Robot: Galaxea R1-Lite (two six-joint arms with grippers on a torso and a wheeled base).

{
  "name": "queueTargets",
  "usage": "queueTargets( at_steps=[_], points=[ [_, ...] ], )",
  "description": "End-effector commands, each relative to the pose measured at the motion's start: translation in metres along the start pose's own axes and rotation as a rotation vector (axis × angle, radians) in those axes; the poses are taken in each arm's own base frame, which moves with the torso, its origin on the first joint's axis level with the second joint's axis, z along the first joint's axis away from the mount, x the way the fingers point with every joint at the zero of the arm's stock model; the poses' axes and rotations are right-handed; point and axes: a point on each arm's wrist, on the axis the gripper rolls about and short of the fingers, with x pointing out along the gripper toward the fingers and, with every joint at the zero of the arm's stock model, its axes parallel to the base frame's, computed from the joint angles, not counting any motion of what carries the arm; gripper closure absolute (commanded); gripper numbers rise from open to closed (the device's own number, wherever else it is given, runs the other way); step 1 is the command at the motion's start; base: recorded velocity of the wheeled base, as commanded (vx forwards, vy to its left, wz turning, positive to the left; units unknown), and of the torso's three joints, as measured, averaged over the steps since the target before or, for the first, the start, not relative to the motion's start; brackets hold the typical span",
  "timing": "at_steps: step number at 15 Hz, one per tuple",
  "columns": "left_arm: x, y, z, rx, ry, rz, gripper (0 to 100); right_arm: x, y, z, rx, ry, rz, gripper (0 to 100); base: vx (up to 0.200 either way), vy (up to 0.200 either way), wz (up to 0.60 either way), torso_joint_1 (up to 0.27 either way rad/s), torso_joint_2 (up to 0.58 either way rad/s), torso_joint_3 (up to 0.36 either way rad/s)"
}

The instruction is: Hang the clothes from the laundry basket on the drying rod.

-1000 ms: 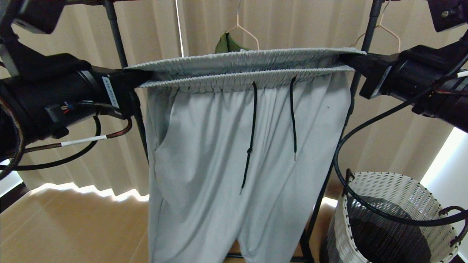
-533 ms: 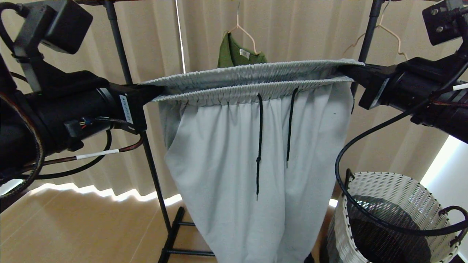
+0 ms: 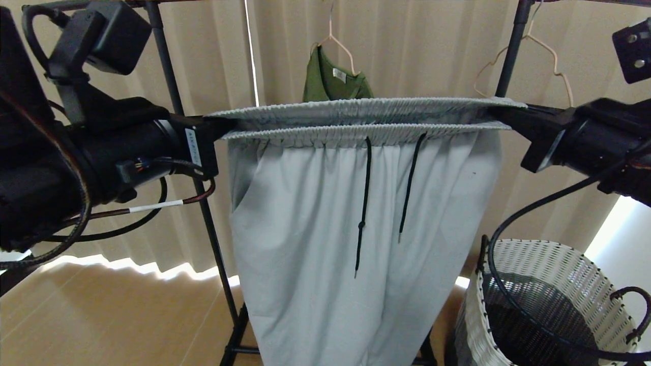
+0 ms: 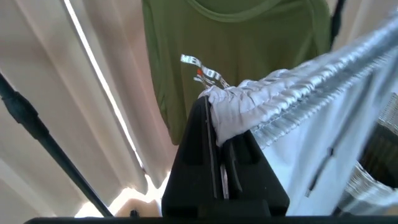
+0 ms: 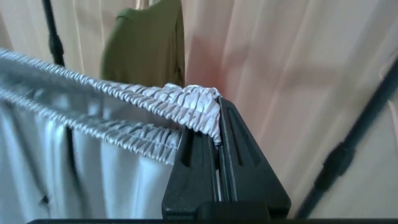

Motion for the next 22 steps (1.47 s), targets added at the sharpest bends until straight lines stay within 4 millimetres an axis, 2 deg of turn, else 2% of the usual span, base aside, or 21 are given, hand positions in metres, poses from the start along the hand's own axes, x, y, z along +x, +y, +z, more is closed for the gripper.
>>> queueTargets(
  at_steps=[1,4,6,10,13,16,17,19,21,22],
  points=[
    [0.027,-0.009,0.004,-0.004,0.001,0.028,100,-0.026,0.002,0.006,-0.003,-0.030,0.014,100,0.000,0.000,0.00,0.000,0.00,0.000],
    [0.060,-0.015,0.008,-0.006,0.003,0.128,100,-0.042,0.007,0.004,0.033,-0.038,0.145,100,0.000,0.000,0.00,0.000,0.00,0.000],
    [0.072,-0.017,0.006,-0.010,0.001,0.139,100,-0.052,0.009,0.002,0.098,-0.037,0.231,100,0.000,0.000,0.00,0.000,0.00,0.000],
    [0.081,-0.018,0.002,-0.013,-0.016,0.142,100,-0.063,0.012,-0.005,0.121,-0.020,0.329,100,0.000,0.000,0.00,0.000,0.00,0.000],
    [0.078,-0.017,0.002,-0.013,-0.016,0.145,100,-0.057,0.012,-0.008,0.120,-0.003,0.329,100,0.000,0.000,0.00,0.000,0.00,0.000],
    [0.056,-0.013,0.010,-0.015,-0.034,0.147,100,-0.029,-0.004,-0.028,-0.018,0.064,0.250,100,0.000,0.000,0.00,0.000,0.00,0.000],
    [0.050,-0.012,0.011,-0.016,-0.037,0.144,100,-0.024,-0.008,-0.029,-0.039,0.067,0.234,100,0.000,0.000,0.00,0.000,0.00,0.000],
    [0.027,-0.009,0.007,-0.008,-0.017,0.087,100,-0.002,-0.013,-0.022,-0.050,0.055,0.178,100,0.000,0.000,0.00,0.000,0.00,0.000],
    [0.006,-0.008,0.008,-0.004,0.011,-0.021,100,0.018,-0.017,-0.018,-0.038,0.048,0.111,100,0.000,0.000,0.00,0.000,0.00,0.000],
    [-0.012,-0.006,0.012,-0.001,0.027,-0.105,100,0.026,-0.017,-0.017,0.007,0.049,0.090,100,0.000,0.000,0.00,0.000,0.00,0.000]
  ],
)
